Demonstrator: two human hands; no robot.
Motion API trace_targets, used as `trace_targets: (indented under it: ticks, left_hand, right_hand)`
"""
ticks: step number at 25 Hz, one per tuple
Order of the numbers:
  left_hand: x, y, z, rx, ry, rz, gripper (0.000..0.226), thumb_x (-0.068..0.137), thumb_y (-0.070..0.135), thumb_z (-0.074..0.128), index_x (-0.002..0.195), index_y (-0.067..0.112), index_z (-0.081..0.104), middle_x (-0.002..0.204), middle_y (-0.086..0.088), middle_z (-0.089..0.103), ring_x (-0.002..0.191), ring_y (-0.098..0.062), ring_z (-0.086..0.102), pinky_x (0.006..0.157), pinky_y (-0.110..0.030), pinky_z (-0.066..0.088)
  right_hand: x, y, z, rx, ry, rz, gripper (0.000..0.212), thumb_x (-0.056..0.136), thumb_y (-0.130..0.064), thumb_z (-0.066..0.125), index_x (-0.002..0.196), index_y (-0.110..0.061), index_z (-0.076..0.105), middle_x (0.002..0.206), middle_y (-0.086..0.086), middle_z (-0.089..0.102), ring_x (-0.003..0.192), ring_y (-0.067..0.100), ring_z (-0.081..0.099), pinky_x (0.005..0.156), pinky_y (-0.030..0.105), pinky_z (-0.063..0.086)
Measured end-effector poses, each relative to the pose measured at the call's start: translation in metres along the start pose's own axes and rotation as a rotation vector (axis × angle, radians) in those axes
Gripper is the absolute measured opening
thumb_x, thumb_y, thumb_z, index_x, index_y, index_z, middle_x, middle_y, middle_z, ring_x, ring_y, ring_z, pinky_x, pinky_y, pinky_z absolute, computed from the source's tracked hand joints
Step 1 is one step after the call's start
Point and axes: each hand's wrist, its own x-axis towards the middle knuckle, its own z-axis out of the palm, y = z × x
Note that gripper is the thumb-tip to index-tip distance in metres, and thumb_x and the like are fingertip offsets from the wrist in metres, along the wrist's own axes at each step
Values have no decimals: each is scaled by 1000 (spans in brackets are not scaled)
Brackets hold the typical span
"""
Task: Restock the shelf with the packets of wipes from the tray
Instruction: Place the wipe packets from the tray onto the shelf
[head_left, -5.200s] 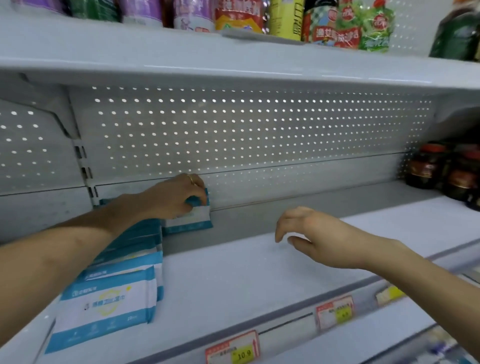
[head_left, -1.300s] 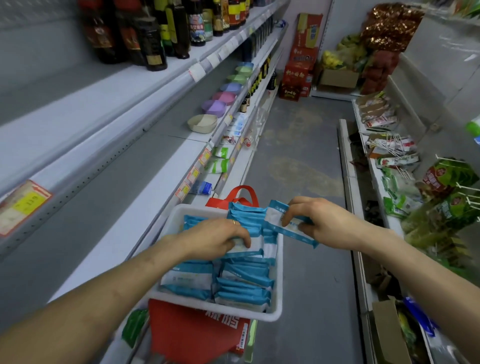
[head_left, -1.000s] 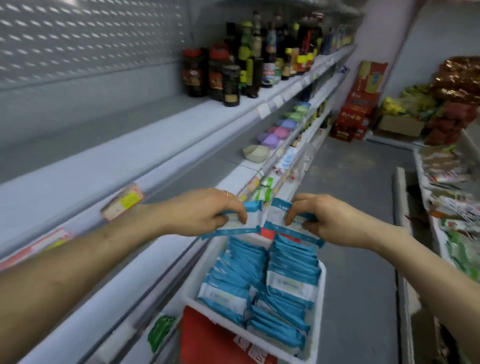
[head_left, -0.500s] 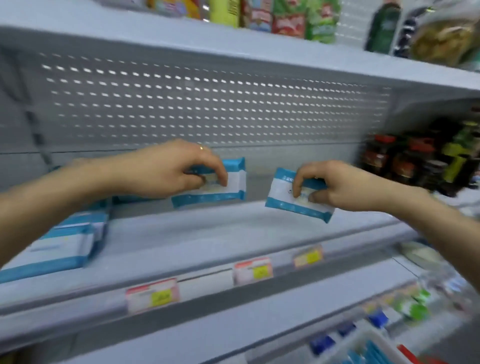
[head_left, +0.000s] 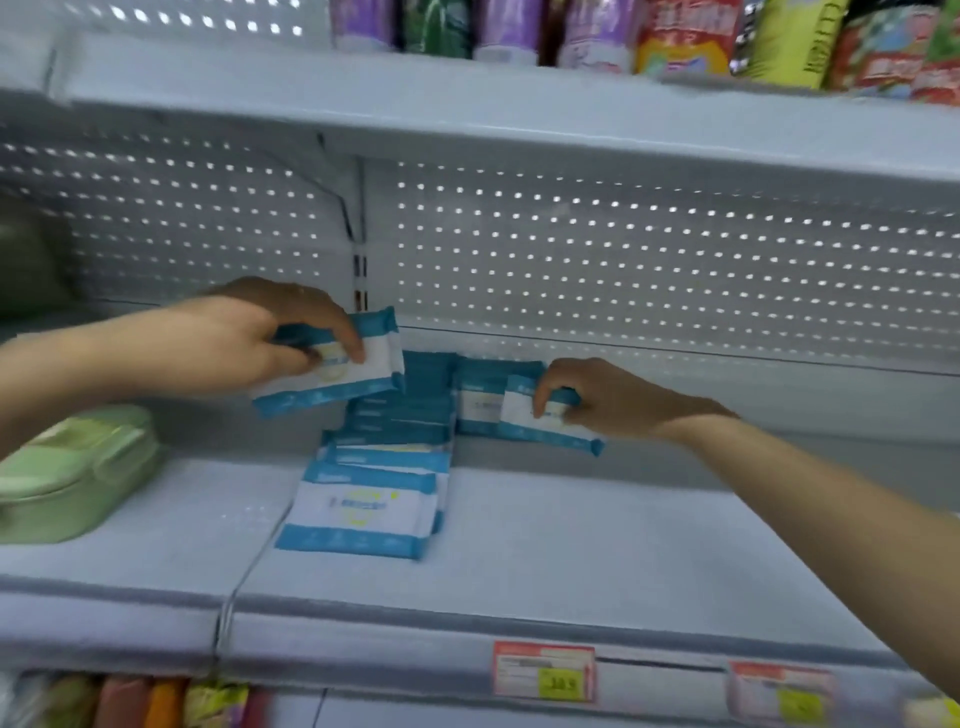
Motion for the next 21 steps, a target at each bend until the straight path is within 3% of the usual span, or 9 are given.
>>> trace_targets:
  ticks: [3,7,10,13,15,18,21]
  left_hand:
    - [-7,-14,0,-25,20,-19,46,93,11,68,108,55,67,121,30,62,110,-5,62,104,-40,48]
    - [0,-25,4,-79,17,-25,45,94,11,68,110,53,68,122,27,63,111,-7,63,106,-40,48]
    - [16,-24,10,-108,15,-21,41,97,15,66,112,53,67,121,32,62,109,2,61,101,-30,48]
    - [35,-15,19,-150,3,36,37,99,15,63,110,50,68,119,33,61,107,11,58,90,-19,45]
    - [51,-8,28,-177,-26,83,37,99,12,63,109,48,69,120,31,62,110,7,58,93,-22,45]
    - [80,3,46,-171,-79,147,39,98,10,62,109,48,68,121,27,63,108,-3,62,97,-31,49]
    - [116,19,69,-173,-121,204,38,95,9,63,107,44,70,118,21,66,93,-11,63,86,-32,52]
  right_hand:
    - [36,-6,19,-5,-29,-45,45,84,4,59,95,-39,68,114,-16,59,92,20,63,85,45,54]
    - [61,-10,30,-27,-52,-60,43,83,6,59,100,-32,71,117,-7,62,99,19,59,88,38,49]
    - [69,-13,34,-61,-28,-76,46,80,8,55,102,-30,70,114,-8,56,102,16,54,90,35,44]
    - [69,-9,45,-103,30,-134,43,79,9,60,104,-25,70,129,-4,48,123,15,47,104,33,41]
    - [62,-3,46,-111,99,-147,38,83,6,63,108,-22,69,143,-1,42,136,16,41,109,28,37]
    - [34,7,36,-90,226,-104,35,86,4,61,109,-22,69,140,-1,45,128,18,48,100,30,43]
    - [-10,20,23,-126,286,-54,34,90,1,60,107,-29,67,136,-10,46,117,11,53,92,35,49]
